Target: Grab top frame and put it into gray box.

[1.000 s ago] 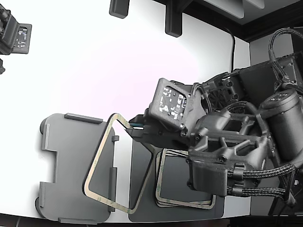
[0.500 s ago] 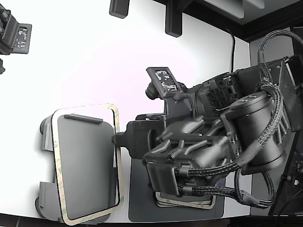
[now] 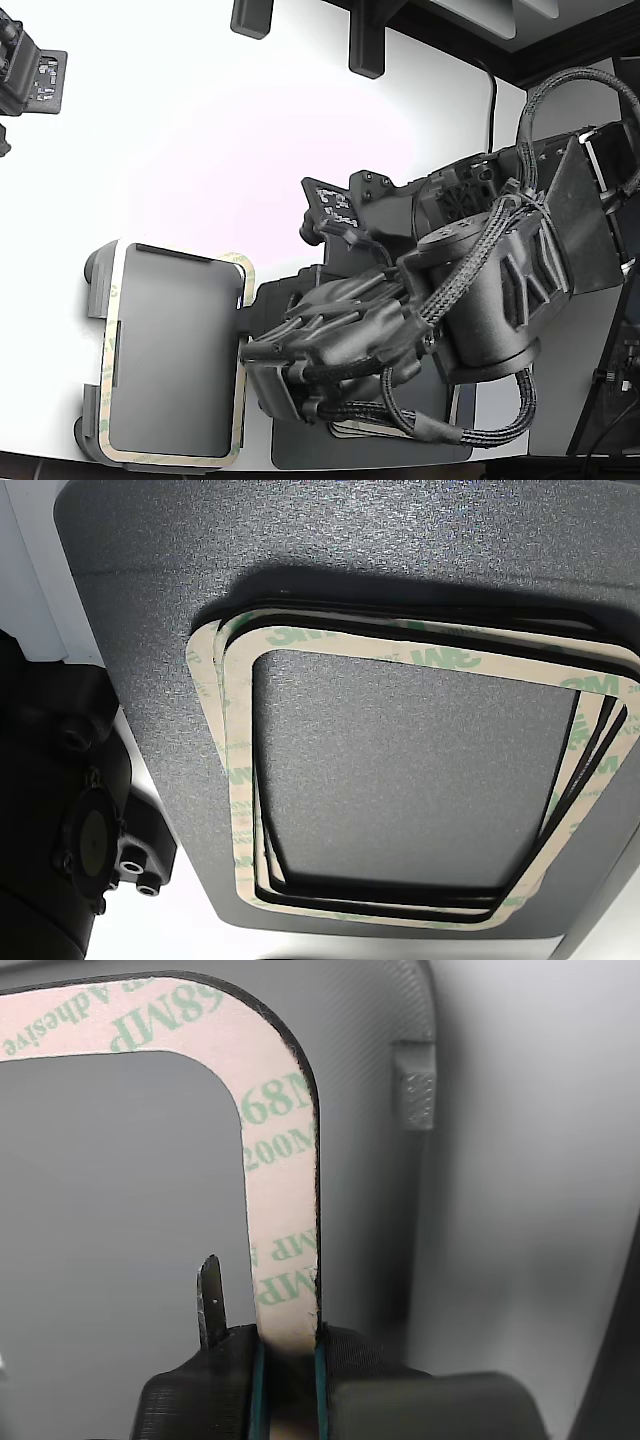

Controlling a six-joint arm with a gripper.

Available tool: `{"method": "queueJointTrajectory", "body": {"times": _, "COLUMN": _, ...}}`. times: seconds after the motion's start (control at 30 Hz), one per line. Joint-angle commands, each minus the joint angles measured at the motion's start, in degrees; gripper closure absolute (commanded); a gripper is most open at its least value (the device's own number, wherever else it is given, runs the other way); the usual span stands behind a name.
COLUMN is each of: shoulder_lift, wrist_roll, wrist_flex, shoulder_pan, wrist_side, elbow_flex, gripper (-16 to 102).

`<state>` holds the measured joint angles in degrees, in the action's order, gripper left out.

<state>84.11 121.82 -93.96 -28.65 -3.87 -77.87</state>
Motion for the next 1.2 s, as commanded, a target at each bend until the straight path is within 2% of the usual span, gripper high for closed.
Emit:
{"method": "queueJointTrajectory", "body": {"times": 0.0, "shoulder_lift": 2.4, "wrist_roll": -0.2, "wrist_flex": 0.0, "shoulder_pan": 0.5, "wrist_side": 0.0, "elbow_flex": 0.9, "gripper": 98}}
{"method": "queueJointTrajectory", "body": {"times": 0.23, "shoulder_lift": 6.3, "wrist_roll": -1.2, "wrist_flex": 7.1, "shoulder_pan": 0.4, "wrist_side": 1.4, "elbow_flex": -6.7, "gripper": 98}}
{"method": "queueJointTrajectory", "body": {"times": 1.17, "shoulder_lift": 4.3, "wrist_roll": -1.1, "wrist_flex": 9.0, "shoulder_pan": 1.7, "wrist_side": 3.8, "elbow_flex": -8.1, "gripper": 98}}
